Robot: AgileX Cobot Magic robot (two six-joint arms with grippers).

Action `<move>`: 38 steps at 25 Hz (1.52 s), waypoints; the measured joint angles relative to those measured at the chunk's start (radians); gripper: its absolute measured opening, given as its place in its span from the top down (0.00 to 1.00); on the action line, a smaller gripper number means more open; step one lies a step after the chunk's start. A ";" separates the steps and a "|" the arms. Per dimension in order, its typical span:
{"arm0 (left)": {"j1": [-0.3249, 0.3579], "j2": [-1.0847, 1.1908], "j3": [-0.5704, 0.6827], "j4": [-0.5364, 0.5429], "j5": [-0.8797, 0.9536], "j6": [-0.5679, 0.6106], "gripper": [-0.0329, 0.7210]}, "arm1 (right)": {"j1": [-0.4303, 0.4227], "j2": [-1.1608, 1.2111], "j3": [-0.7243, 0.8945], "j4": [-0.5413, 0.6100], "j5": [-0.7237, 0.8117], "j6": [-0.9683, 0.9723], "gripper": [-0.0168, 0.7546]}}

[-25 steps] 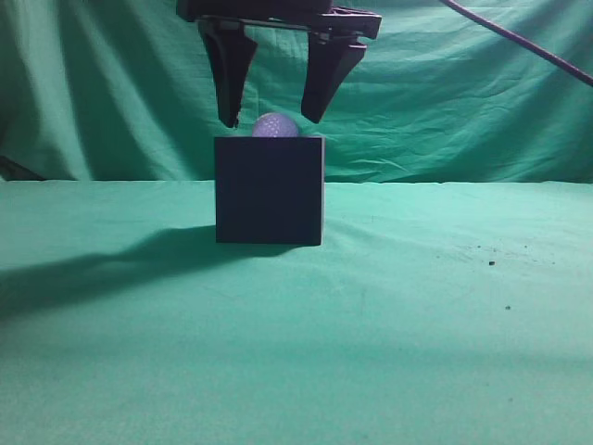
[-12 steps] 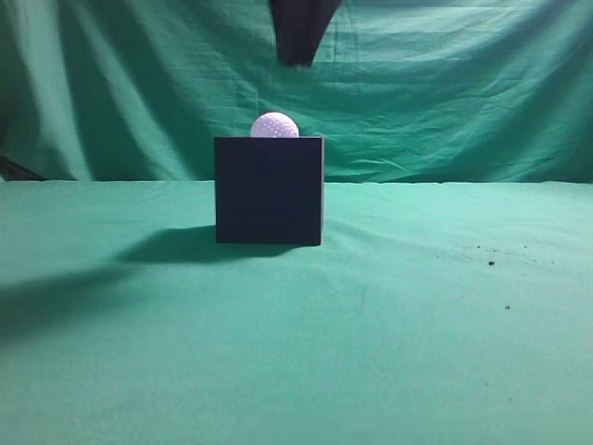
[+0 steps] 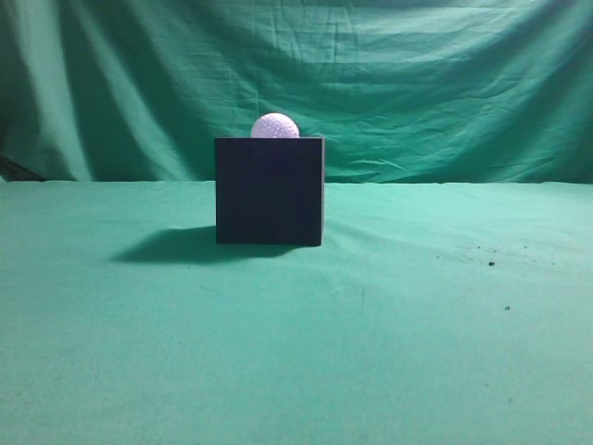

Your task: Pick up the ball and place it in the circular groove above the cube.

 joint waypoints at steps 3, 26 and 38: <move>0.000 0.000 0.000 0.000 0.000 0.000 0.96 | 0.011 -0.134 0.126 0.002 0.001 0.018 0.98; 0.000 0.000 0.000 0.000 0.000 0.000 0.96 | 0.013 -1.157 0.914 0.053 -0.169 0.036 0.98; 0.000 0.000 0.000 0.000 0.000 0.000 0.96 | -0.165 -1.289 1.228 -0.031 -0.564 -0.050 0.98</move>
